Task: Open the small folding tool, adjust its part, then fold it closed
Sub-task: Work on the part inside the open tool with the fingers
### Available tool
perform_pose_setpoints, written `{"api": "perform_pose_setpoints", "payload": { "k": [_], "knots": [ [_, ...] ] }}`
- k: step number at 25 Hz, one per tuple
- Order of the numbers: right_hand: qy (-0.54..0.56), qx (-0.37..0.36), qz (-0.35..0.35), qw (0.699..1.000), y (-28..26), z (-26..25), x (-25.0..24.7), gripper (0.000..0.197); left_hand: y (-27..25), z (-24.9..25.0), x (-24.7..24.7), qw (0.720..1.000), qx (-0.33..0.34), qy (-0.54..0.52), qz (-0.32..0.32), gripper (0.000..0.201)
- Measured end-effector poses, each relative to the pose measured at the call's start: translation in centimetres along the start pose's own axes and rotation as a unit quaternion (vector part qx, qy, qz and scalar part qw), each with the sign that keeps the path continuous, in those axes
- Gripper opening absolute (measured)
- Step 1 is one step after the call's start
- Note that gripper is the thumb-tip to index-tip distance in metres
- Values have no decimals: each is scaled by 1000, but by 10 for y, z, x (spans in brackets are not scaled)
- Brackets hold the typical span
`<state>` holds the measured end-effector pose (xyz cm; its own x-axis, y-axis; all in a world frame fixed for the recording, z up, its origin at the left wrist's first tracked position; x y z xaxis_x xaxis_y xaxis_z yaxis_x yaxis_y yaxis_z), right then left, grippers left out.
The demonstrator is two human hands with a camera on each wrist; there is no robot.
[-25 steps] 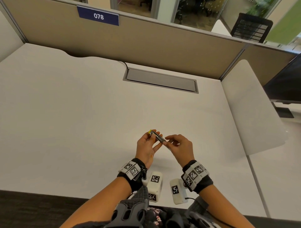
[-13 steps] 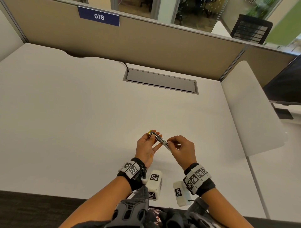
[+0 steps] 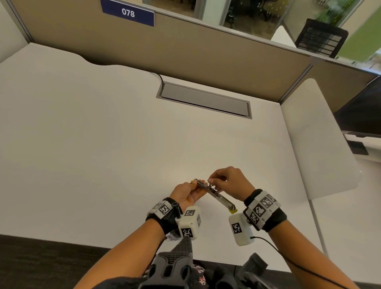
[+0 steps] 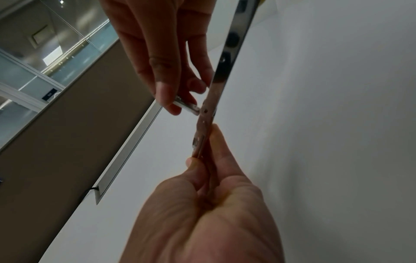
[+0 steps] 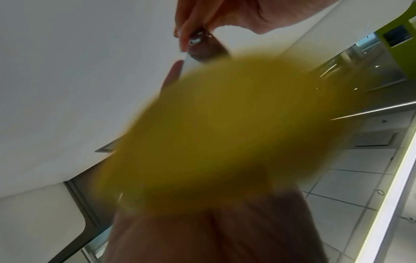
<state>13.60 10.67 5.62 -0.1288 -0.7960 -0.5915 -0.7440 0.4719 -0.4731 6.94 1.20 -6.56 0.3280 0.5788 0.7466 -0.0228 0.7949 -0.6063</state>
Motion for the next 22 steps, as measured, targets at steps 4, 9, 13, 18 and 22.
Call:
{"api": "perform_pose_setpoints", "payload": {
  "k": [4, 9, 13, 18, 22],
  "knots": [
    [-53, 6, -70, 996, 3, 2, 19, 17, 1, -9, -8, 998, -47, 35, -30, 19],
    [-39, -16, -58, 997, -1, 7, 27, 10, 2, -1, -7, 994, -30, 87, -60, 18],
    [-6, -52, 0, 999, -6, 6, 32, 4, -1, 12, -3, 986, -24, 148, -69, 26],
    [-5, -100, 21, 995, -7, 0, 36, 12, -6, 23, 2, 982, -14, 173, -75, 27],
    [-3, -111, 84, 990, -1, -4, 29, 16, -8, 29, 8, 977, 2, 196, -86, 28]
  ]
}}
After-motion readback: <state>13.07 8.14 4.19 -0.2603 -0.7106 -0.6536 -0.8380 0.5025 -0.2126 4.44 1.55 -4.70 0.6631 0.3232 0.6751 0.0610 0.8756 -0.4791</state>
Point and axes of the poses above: each hand's wrist, its own y-axis towards the middle knuckle, its own x-axis out of the palm, z = x × y, the point moved 9 cm from there along y, towards the middle knuckle, and after that the axes turned 14 degrees about -z, right-handed, at the moved point
